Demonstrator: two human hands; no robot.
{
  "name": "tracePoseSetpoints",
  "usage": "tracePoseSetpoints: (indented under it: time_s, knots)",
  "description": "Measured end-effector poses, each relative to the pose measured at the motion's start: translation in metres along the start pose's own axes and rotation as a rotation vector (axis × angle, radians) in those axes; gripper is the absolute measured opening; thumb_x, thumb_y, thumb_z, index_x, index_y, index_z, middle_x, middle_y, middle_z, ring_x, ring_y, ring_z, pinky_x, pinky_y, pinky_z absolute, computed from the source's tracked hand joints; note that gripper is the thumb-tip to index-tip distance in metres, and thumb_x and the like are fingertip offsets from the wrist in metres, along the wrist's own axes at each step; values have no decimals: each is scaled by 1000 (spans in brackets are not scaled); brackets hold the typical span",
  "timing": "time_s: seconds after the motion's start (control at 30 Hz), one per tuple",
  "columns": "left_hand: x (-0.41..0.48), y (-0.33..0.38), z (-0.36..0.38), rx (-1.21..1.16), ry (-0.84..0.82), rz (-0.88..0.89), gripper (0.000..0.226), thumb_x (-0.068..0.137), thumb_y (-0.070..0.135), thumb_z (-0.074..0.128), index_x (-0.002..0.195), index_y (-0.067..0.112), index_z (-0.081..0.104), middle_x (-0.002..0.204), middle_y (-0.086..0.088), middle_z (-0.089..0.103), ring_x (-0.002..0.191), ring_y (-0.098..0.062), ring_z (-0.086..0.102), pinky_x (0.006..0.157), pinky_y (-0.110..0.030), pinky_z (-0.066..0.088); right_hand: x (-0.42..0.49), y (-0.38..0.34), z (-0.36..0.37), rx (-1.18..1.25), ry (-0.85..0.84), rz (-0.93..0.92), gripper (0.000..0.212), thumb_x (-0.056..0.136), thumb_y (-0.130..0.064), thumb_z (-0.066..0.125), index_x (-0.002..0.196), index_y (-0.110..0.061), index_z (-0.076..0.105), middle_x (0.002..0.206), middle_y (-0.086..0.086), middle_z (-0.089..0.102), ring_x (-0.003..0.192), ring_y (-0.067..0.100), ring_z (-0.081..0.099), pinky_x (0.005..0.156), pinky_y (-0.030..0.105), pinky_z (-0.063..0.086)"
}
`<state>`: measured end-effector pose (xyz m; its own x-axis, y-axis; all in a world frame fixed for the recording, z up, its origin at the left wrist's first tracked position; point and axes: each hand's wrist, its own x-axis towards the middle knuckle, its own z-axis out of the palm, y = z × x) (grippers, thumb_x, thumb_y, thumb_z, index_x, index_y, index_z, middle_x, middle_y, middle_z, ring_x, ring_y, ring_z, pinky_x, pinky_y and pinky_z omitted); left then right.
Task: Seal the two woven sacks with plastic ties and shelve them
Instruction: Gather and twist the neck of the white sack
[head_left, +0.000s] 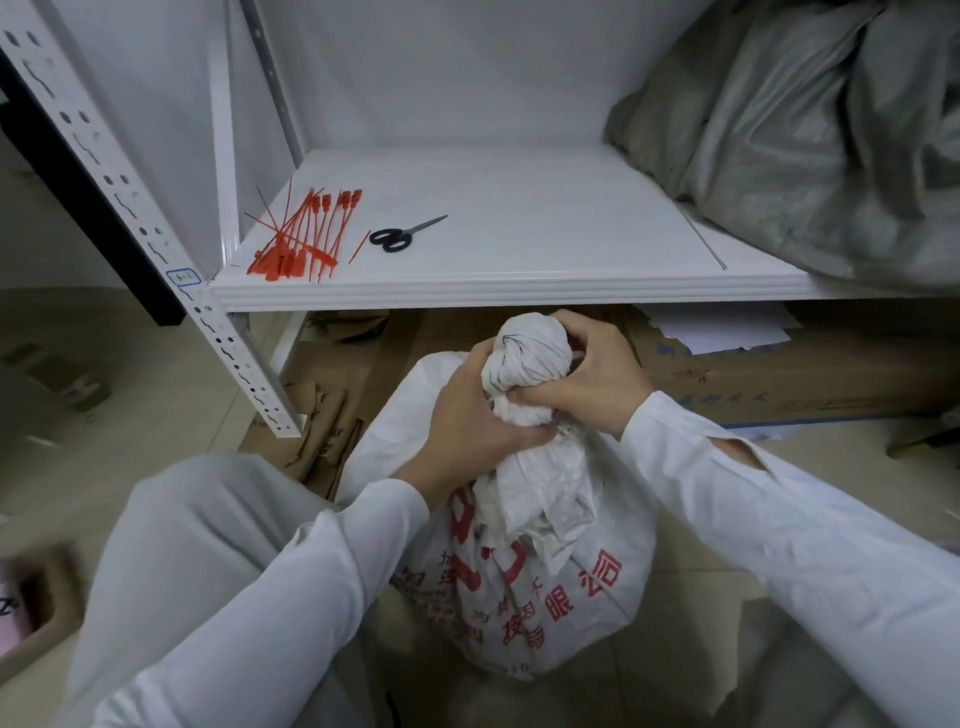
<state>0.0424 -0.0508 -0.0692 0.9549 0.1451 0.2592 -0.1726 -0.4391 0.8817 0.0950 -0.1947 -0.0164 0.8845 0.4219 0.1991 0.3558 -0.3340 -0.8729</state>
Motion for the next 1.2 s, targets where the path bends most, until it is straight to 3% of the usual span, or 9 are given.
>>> tracePoseSetpoints:
  time_s: [0.13,0.27,0.4,0.53,0.67,0.83,0.97,1.07,1.2]
  knots:
    - [10,-7,1,113,4,-136,62,45,66,67,95,30,61,87,24,60,92,-4,64,80,-13,46,11,-8,6,-83,-43,-20,57,44,-41,86,97,-31,67,88,-15,70,84,3,66,80,34,57]
    - [23,-6,-12,-17,25,-173,56,40,55,78,90,30,68,90,10,72,88,-8,69,83,-35,57,26,-17,11,-118,-62,24,58,40,-47,82,94,-33,65,87,-14,70,83,5,67,78,35,57]
    - [36,-3,-34,-30,-126,-171,80,39,60,90,110,30,67,106,10,72,103,-11,67,92,-43,54,40,-22,14,-142,-66,12,58,40,-45,83,94,-30,67,88,-12,71,84,7,67,77,33,56]
    - [47,11,-69,-93,-154,-83,114,51,40,95,144,27,32,133,4,55,121,-9,54,98,-30,49,55,-16,18,-115,-99,30,60,49,-30,87,105,-24,69,94,-10,72,89,6,67,82,32,56]
    - [53,12,-92,72,-270,26,117,57,40,92,150,36,20,129,5,56,116,-7,56,101,-33,48,57,-12,42,-190,-130,16,54,58,-25,85,105,-19,58,94,-5,68,83,9,63,70,20,49]
    - [63,-3,-107,437,-563,79,121,50,34,95,148,32,24,134,10,53,123,-7,50,106,-29,42,51,-7,64,-191,-200,52,83,49,-31,92,115,-17,44,105,-2,61,91,10,61,68,14,47]
    - [66,-6,-111,513,-442,167,109,50,42,93,143,30,38,128,7,58,116,-10,54,101,-33,45,62,-15,61,-153,-217,69,82,55,-16,91,122,-16,44,112,0,60,100,15,62,83,27,54]
    - [69,-8,-117,554,-348,218,86,50,48,88,125,31,51,110,5,64,100,-14,59,87,-39,51,70,-18,48,-9,-406,153,91,58,-7,90,132,-20,40,115,0,58,105,13,61,91,25,51]
    - [75,-15,-139,613,-244,218,70,52,47,85,112,30,52,97,4,61,87,-16,56,76,-41,51,80,-28,44,123,-437,143,82,62,-28,86,133,-17,46,119,4,61,111,13,62,97,30,48]
